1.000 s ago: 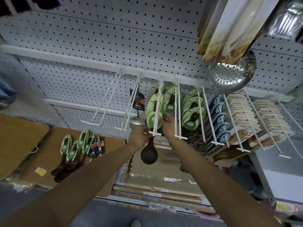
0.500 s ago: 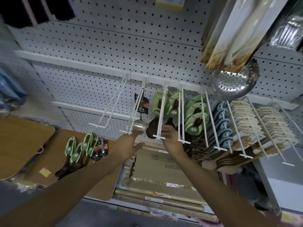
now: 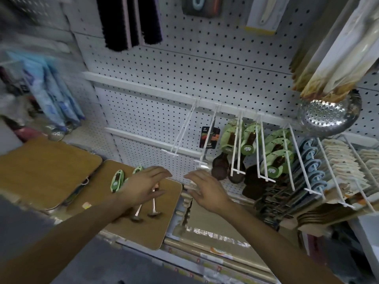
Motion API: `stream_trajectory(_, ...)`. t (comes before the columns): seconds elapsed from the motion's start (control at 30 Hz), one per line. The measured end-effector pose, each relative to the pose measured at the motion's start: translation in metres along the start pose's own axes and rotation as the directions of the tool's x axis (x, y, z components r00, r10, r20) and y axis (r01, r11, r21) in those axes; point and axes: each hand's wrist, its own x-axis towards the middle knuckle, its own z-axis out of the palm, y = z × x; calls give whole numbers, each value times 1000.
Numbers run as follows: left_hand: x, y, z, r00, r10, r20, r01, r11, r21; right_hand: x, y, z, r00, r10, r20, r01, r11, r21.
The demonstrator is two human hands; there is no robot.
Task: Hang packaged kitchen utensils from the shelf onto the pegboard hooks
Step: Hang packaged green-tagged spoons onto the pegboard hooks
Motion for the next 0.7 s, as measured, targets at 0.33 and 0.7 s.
stream_trajectory(0.33,-91,-82,-31,991,-126,36,126,992,-5,62,-80,57,992,-25,125,25,1000,3)
stream_trajectory(0.7,-176,-201,20,950,-271,155,286,954,-89,132,-145,185,924,103,368,-126,991,38)
